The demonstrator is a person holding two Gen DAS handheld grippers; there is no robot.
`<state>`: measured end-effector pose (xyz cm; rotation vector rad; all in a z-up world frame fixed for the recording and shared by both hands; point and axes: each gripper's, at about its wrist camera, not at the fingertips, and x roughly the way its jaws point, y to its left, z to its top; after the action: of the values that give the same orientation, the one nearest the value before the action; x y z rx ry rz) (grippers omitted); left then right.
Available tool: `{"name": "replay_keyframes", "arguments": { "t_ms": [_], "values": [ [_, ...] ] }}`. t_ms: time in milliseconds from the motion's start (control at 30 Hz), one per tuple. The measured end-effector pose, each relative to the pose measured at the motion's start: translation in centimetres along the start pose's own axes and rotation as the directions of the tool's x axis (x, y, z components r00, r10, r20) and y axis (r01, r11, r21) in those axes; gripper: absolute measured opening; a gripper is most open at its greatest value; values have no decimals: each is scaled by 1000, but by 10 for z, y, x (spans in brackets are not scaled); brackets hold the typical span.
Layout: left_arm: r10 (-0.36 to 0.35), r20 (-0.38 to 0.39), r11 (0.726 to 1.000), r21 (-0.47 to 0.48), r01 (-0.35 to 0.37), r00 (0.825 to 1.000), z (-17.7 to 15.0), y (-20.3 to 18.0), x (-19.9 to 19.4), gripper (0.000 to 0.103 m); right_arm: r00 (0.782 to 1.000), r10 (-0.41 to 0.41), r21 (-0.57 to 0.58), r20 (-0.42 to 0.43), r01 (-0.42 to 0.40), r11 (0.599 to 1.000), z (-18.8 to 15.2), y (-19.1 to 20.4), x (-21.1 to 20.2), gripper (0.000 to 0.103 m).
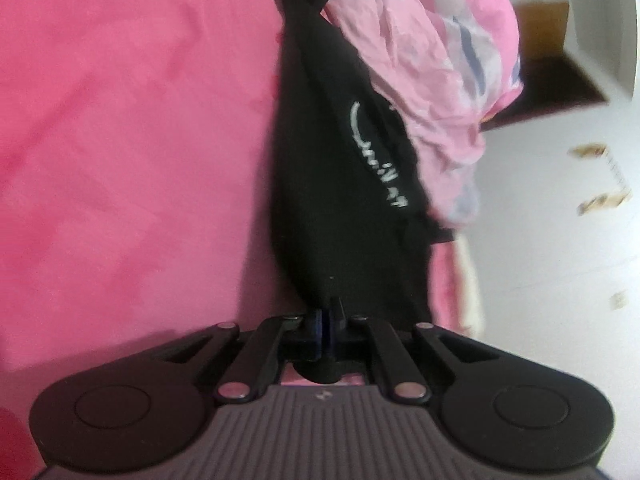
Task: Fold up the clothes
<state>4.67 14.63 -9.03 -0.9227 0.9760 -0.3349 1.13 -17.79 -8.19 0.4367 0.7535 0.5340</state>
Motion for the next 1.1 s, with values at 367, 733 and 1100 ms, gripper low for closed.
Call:
{"name": "replay_keyframes", "arguments": {
  "t_ms": [367, 733, 1100],
  "values": [
    [100, 8, 979, 175, -100, 995, -4, 15, -38, 2, 988, -123, 72, 93, 116, 991, 23, -59, -83, 20],
    [209, 80, 934, 279, -223, 975, -4, 11, -49, 3, 987, -115, 410, 115, 59, 910, 136, -180, -39, 42],
    [239, 114, 911, 318, -263, 964, -2, 13, -49, 3, 989, -128, 449, 79, 79, 890, 209, -237, 60, 4]
  ]
}}
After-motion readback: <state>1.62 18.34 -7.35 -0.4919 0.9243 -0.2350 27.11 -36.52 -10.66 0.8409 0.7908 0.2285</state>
